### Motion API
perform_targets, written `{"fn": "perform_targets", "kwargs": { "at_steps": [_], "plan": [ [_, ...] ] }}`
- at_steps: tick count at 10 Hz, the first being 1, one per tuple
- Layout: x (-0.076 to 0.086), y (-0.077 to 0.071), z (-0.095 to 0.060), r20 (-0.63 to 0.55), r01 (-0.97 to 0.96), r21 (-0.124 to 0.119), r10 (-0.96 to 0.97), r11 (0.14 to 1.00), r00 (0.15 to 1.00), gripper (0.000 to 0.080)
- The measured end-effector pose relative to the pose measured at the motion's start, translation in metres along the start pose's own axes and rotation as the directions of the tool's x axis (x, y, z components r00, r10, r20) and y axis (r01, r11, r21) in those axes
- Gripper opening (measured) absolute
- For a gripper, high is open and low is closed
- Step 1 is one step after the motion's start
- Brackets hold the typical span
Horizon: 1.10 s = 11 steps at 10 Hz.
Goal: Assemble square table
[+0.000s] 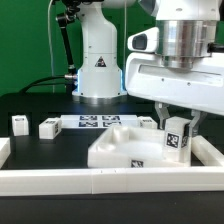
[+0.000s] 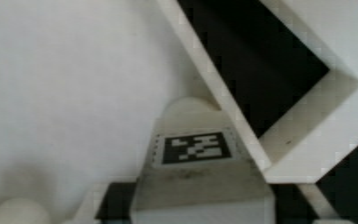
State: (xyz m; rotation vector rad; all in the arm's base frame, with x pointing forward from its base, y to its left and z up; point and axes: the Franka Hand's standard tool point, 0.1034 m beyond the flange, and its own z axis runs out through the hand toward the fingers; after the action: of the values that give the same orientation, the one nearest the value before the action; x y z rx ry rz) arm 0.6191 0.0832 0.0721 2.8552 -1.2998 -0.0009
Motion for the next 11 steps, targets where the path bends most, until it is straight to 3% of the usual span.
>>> {"fn": "perform_targets", "kwargs": {
  "at_steps": [1, 2, 3, 4, 6, 11],
  "plan": [
    [0.000, 0.000, 0.000, 0.000, 0.000, 0.000, 0.000, 1.000, 1.000, 0.0383],
    [0.000, 0.000, 0.001, 0.000, 0.000, -0.001, 0.000, 1.000, 1.000, 0.0563],
    [0.000, 0.000, 0.001, 0.000, 0.003, -0.001, -0.003, 1.000, 1.000, 0.0622],
    [-0.003, -0.001, 0.000, -0.017, 0.117, -0.017, -0.117, 0.993, 0.993, 0.0622],
    [-0.014, -0.007, -0.007, -0.033, 0.354, -0.019, -0.354, 0.935, 0.935, 0.0648],
    [-0.017, -0.001, -0.008, -0.011, 0.399, -0.028, -0.400, 0.916, 0.917, 0.0649]
  ]
}}
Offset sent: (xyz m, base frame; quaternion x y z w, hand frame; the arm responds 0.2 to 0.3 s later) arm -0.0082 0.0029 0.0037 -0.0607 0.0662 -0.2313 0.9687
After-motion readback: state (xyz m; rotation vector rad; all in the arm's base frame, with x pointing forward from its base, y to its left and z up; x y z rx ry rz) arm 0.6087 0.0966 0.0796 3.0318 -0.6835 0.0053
